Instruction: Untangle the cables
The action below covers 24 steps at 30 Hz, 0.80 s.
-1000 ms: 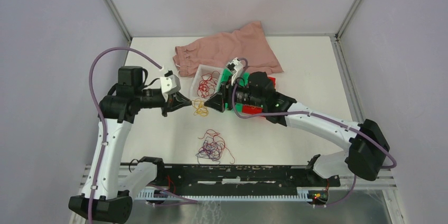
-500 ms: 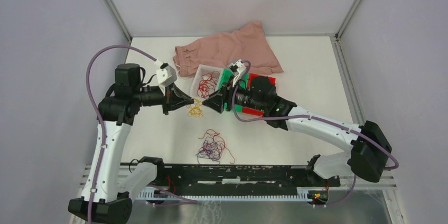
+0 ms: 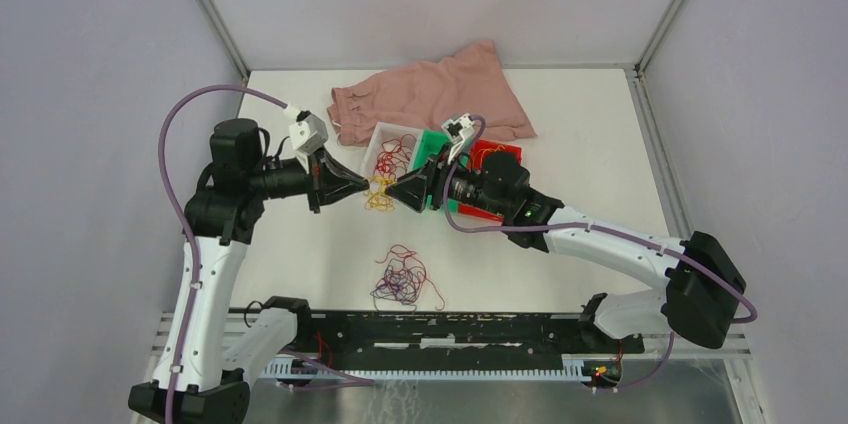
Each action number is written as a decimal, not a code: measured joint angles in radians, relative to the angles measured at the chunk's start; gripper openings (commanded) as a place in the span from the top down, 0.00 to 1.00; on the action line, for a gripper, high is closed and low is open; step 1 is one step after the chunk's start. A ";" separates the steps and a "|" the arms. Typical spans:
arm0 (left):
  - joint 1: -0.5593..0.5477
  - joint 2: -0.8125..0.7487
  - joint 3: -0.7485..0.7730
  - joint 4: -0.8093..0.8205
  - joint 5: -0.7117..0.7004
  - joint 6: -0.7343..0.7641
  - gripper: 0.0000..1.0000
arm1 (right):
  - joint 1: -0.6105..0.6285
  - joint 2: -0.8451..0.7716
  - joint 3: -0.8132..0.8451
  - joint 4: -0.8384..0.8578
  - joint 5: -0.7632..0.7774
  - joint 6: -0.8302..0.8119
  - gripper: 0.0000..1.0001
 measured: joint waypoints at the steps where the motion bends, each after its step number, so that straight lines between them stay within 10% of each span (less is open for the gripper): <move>1: -0.001 -0.004 -0.006 0.017 0.003 -0.026 0.97 | 0.001 0.000 0.000 0.005 0.010 0.000 0.42; 24: -0.023 -0.049 -0.096 0.267 0.029 -0.352 0.97 | 0.027 0.139 0.036 0.291 0.104 0.192 0.42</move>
